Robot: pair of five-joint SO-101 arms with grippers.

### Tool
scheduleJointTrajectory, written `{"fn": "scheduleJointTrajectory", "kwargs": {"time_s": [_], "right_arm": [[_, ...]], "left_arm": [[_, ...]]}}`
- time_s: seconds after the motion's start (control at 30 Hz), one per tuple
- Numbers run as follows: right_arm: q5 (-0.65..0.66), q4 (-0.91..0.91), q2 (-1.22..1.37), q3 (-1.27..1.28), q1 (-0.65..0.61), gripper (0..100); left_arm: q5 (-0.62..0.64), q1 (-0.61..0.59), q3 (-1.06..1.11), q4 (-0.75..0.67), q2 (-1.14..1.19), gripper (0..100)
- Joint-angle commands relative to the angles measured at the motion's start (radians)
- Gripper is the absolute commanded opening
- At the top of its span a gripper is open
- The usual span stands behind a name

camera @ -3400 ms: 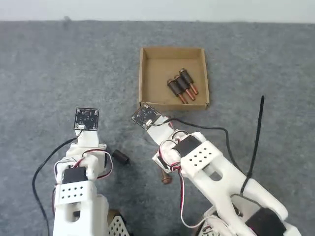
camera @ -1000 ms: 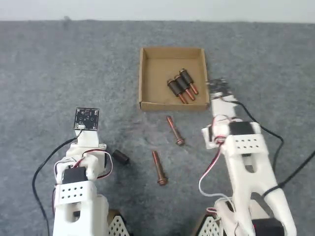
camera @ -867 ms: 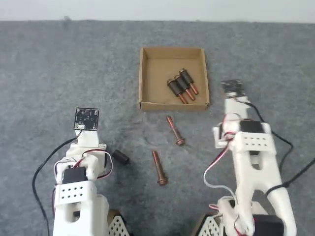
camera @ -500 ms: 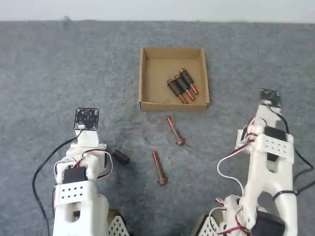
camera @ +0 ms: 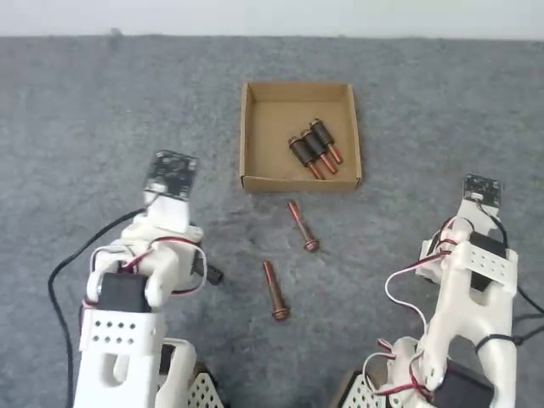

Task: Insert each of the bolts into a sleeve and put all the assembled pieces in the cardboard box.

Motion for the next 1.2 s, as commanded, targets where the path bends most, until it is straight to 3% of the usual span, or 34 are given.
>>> {"fn": "scheduleJointTrajectory", "kwargs": {"time_s": [0.0,0.27,0.5,0.67,0.8,0.97,1.17], "right_arm": [[0.017,-0.028,-0.007,-0.005,0.038,0.7],[0.046,-0.031,-0.015,0.014,0.045,0.7],[0.049,-0.033,-0.016,0.015,0.045,0.7],[0.051,-0.033,-0.016,0.015,0.045,0.7],[0.051,-0.033,-0.016,0.015,0.045,0.7],[0.051,-0.033,-0.016,0.015,0.045,0.7],[0.052,-0.051,-0.010,0.015,0.042,0.7]], "left_arm": [[-0.009,0.123,-0.133,0.077,-0.002,1],[-0.048,0.272,-0.308,0.084,0.400,2],[-0.440,0.393,-0.306,-0.157,0.651,5],[-0.453,0.446,-0.242,-0.333,0.721,5],[-0.571,0.489,-0.236,-0.397,0.767,5],[-0.575,0.503,-0.288,-0.529,0.872,5],[-0.575,0.497,-0.458,-0.548,1.105,5]]}}
